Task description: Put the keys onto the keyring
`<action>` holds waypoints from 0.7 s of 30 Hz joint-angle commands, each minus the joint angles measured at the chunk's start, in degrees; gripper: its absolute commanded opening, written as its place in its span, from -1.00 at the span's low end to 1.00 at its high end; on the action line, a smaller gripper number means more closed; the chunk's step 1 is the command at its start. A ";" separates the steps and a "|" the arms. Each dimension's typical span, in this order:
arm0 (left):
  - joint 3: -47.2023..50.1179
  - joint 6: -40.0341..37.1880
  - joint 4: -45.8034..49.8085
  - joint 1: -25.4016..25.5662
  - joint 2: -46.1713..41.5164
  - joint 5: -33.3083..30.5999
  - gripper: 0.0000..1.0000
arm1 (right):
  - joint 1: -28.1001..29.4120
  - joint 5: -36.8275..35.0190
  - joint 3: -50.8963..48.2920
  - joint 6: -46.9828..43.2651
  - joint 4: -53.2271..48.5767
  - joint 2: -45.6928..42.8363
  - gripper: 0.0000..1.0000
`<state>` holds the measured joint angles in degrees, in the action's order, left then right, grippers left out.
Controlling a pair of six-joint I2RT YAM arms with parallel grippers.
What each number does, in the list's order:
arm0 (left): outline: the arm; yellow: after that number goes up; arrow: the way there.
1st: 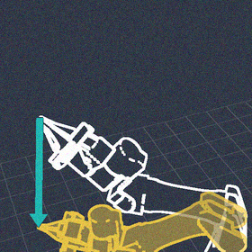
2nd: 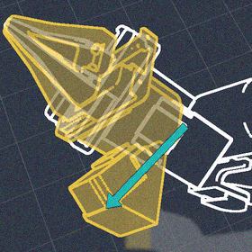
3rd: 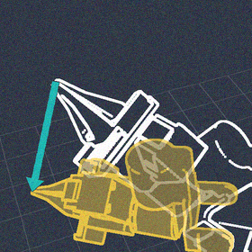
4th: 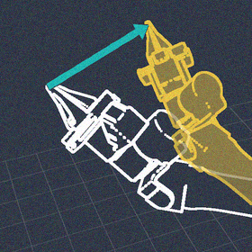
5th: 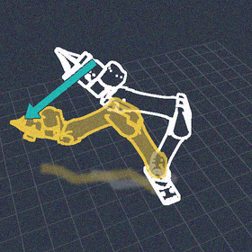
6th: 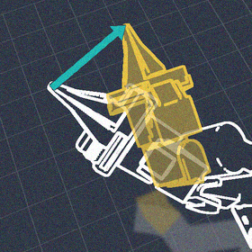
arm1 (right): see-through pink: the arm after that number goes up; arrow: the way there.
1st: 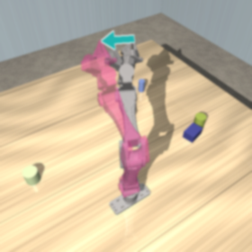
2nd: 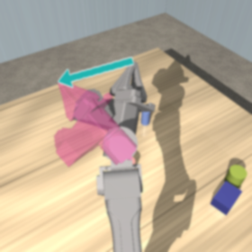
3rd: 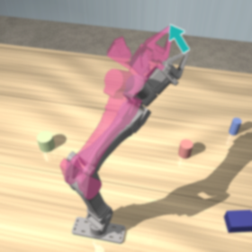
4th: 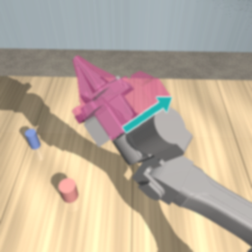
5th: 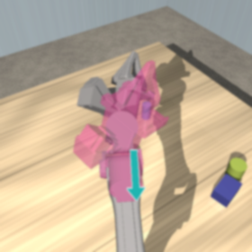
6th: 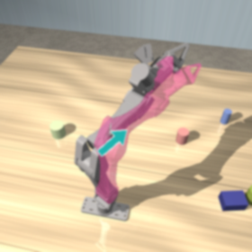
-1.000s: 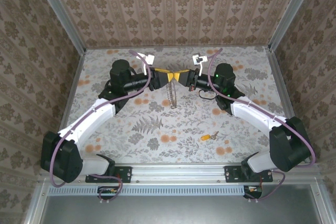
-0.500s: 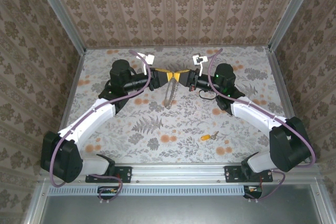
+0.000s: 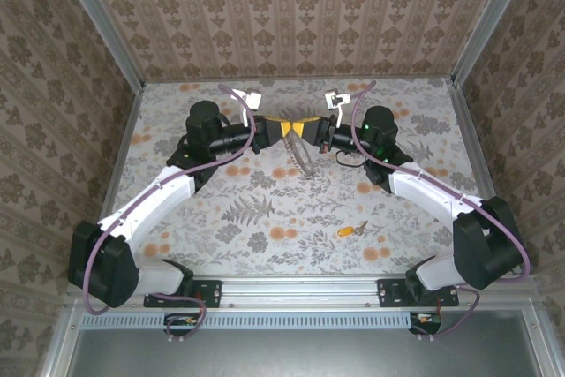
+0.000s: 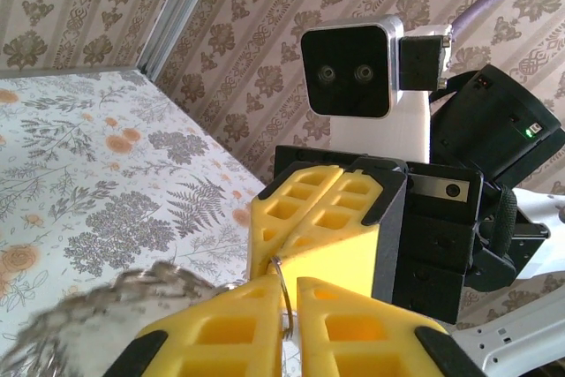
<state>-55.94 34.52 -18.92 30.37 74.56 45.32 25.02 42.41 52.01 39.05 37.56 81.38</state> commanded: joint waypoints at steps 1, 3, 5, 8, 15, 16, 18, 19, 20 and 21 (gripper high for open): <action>-0.12 -0.79 -2.97 1.53 -0.68 4.19 -0.87 | -0.15 0.04 -0.08 0.11 2.34 0.09 -1.00; -0.22 -1.01 -3.03 1.62 -0.56 4.31 -0.96 | -0.21 0.05 -0.11 0.06 2.23 0.00 -1.00; -0.30 -1.17 -2.88 1.62 -0.48 4.17 -1.00 | -0.22 0.17 0.02 -0.02 1.91 0.00 -1.00; -0.43 -1.48 -2.74 1.62 -0.54 4.20 -1.00 | -0.25 0.30 0.20 -0.09 1.36 -0.09 -1.00; -0.27 -2.44 -2.54 1.62 -0.88 4.34 -1.00 | -0.32 0.49 0.69 -0.04 0.56 0.13 -1.00; -0.21 -2.68 -2.53 1.62 -1.11 4.37 -1.00 | -0.32 0.62 0.66 0.05 0.64 0.10 -1.00; -0.01 -2.95 -2.75 1.62 -1.49 4.31 -1.00 | -0.32 0.70 0.88 0.17 0.56 0.01 -1.00; 0.05 -3.12 -2.82 1.62 -1.65 4.28 -1.00 | -0.32 0.70 0.82 0.16 0.50 -0.06 -1.00; 0.13 -3.23 -2.88 1.60 -1.76 4.27 -1.00 | -0.32 0.61 0.79 0.16 0.42 -0.13 -1.00; 0.26 -3.25 -3.05 1.62 -1.86 4.40 -1.00 | -0.32 0.52 0.81 0.10 0.33 -0.17 -1.00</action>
<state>-55.94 33.23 -18.92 30.37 74.54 45.32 24.80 42.72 52.01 39.05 37.54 81.38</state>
